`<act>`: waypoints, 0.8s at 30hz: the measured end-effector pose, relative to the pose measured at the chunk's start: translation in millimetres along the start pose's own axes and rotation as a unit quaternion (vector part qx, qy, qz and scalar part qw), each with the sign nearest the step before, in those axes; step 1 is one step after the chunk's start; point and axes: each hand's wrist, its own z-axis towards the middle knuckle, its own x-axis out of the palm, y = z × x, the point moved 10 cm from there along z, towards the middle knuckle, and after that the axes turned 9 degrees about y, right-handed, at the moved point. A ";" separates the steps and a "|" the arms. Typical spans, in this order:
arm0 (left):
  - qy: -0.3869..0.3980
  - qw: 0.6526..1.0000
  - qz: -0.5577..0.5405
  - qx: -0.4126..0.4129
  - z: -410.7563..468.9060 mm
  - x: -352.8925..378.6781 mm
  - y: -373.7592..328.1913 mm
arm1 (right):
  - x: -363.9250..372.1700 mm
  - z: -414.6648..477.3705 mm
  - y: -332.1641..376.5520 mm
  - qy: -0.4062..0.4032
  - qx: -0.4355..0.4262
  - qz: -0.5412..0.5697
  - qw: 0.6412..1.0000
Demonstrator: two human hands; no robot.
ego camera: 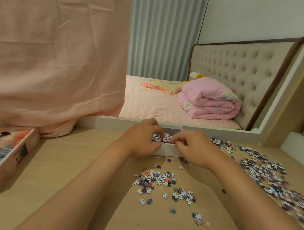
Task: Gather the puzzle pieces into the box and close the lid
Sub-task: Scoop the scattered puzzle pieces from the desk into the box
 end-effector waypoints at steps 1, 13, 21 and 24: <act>-0.013 1.000 -0.004 0.009 -3.7 -2.7 -8.6 | 6.8 -5.3 -4.5 0.031 0.013 -0.023 0.999; 0.168 0.985 0.043 -0.024 -39.5 70.3 -37.5 | 53.7 -42.6 -22.3 0.150 0.016 -0.096 0.984; 0.151 0.987 -0.046 -0.029 -40.5 76.5 -50.2 | 18.0 -44.5 -59.4 0.035 0.071 -0.057 0.995; 0.130 0.989 -0.064 -0.003 -47.9 70.3 -57.1 | 40.6 -47.2 -65.8 0.099 0.071 -0.068 0.990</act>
